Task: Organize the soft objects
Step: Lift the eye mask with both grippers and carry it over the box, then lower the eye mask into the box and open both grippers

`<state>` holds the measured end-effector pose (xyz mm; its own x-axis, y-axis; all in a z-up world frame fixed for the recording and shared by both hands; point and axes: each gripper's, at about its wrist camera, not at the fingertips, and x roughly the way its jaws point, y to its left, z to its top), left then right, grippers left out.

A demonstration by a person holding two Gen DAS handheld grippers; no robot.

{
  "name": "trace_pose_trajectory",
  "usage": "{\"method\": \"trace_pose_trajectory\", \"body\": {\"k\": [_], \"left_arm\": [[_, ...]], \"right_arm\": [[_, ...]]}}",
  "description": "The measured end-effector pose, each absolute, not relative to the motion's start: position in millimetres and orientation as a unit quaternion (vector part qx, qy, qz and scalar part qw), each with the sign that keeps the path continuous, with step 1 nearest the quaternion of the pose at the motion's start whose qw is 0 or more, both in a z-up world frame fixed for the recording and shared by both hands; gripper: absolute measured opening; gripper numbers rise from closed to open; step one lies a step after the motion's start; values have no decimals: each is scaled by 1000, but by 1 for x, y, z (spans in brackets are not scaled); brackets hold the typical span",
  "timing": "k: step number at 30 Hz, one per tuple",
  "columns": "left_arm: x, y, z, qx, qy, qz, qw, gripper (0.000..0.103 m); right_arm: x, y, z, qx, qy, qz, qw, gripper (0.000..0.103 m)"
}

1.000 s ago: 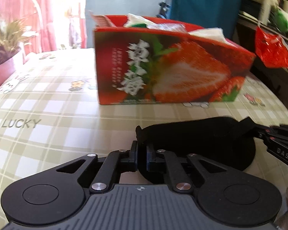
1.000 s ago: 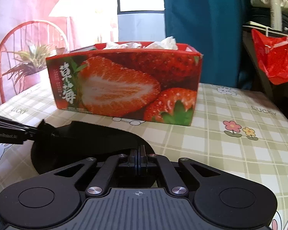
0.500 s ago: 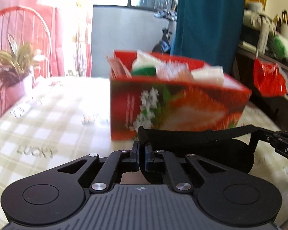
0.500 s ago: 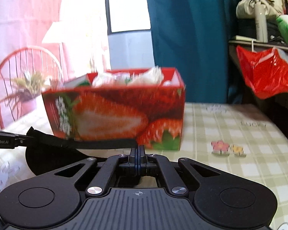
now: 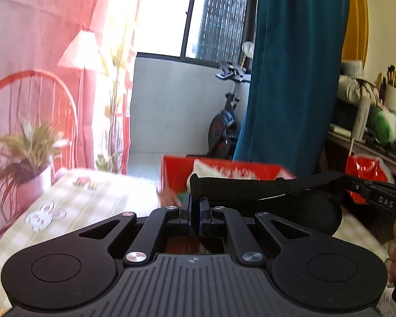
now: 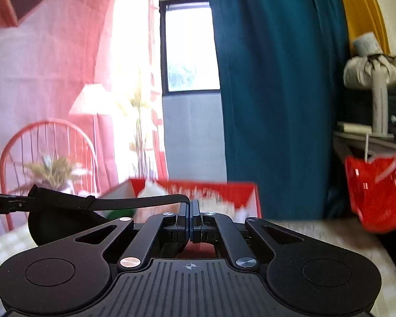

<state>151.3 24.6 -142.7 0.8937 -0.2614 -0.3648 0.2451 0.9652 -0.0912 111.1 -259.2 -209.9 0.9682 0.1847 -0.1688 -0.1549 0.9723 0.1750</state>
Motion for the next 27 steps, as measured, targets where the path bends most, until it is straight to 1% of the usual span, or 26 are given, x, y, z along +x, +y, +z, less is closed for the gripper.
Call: {"method": "trace_pose_trajectory", "body": {"k": [5, 8, 11, 14, 16, 22, 25, 27], "left_arm": [[207, 14, -132, -36, 211, -123, 969, 6], [234, 6, -129, -15, 190, -100, 977, 6], [264, -3, -129, -4, 197, -91, 976, 6], [288, -14, -136, 9, 222, -104, 969, 6], [306, -20, -147, 4, 261, -128, 957, 6], [330, -24, -182, -17, 328, -145, 933, 7], [330, -24, -190, -11, 340, -162, 926, 7], [330, -24, -191, -4, 338, -164, 927, 7]], "right_arm": [[154, -266, -182, 66, 88, 70, 992, 1], [186, -262, -174, 45, 91, 61, 993, 1], [211, -258, -174, 38, 94, 47, 994, 1], [233, -253, -183, 23, 112, 40, 993, 1], [244, -252, -194, 16, 130, 43, 990, 1], [265, -253, -229, 33, 200, 56, 978, 2], [270, -251, -241, 31, 222, 58, 973, 3], [272, -249, -247, 39, 235, 65, 969, 6]]}}
